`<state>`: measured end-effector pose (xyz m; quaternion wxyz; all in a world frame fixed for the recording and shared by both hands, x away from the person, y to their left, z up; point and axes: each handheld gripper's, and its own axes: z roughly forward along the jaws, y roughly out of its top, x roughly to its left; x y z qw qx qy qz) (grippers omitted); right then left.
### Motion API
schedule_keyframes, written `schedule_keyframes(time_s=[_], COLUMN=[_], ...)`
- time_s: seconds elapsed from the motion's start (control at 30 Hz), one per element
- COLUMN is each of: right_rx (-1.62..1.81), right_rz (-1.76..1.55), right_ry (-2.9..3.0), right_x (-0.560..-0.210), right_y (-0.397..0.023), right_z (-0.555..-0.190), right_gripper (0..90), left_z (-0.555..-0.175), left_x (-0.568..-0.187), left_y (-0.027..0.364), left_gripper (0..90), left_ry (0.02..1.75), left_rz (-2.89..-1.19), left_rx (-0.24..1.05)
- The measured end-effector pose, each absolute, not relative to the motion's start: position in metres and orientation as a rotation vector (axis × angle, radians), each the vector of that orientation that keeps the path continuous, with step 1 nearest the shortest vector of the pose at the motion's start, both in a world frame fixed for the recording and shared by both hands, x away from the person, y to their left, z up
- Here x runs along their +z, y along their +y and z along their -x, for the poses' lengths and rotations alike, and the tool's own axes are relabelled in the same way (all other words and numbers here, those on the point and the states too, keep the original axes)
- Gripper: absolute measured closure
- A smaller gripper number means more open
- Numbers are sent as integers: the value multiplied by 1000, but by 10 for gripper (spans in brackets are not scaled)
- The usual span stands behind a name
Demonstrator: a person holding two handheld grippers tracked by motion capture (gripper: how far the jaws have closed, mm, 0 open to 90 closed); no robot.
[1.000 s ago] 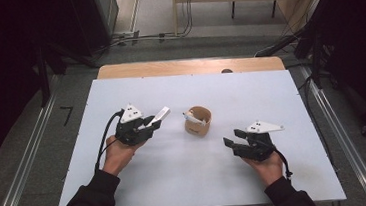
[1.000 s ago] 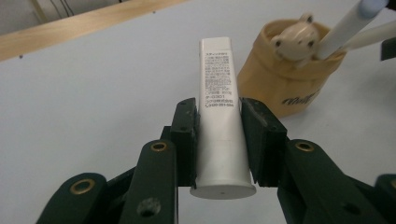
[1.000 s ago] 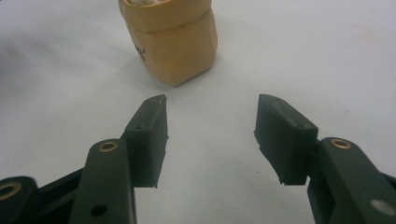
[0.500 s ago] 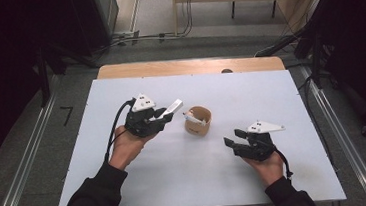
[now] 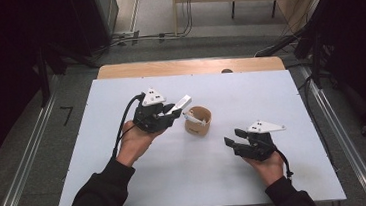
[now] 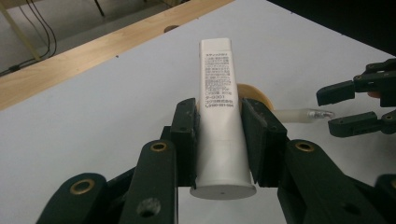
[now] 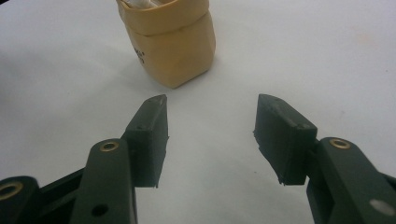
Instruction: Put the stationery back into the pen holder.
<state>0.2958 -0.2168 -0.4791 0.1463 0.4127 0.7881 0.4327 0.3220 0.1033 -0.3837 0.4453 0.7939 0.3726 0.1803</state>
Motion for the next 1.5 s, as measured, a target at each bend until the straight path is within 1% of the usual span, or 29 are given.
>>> schedule_keyframes(time_s=[0.13,0.4,0.8,1.07,1.17,1.33,1.5], right_rx=[1246,1253,1263,1273,1239,1124,1039], right_rz=[-1187,-1189,-1184,-1164,-1094,-847,-747], right_ry=[2267,2263,2256,2231,2175,2025,1983], right_x=[-479,-478,-476,-471,-464,-447,-447], right_y=[-217,-218,-219,-221,-219,-206,-198], right_z=[-296,-295,-295,-294,-289,-275,-271], right_gripper=[431,432,434,434,434,423,425], left_z=[-321,-322,-315,-314,-312,-308,-301], left_x=[-378,-371,-374,-377,-376,-375,-379], left_y=[96,79,55,49,46,36,22], left_gripper=[676,676,676,675,675,675,675], left_ry=[920,904,886,871,859,821,777], left_rz=[-1961,-2010,-2033,-2039,-2046,-2062,-2090], left_rx=[436,448,453,447,436,400,360])
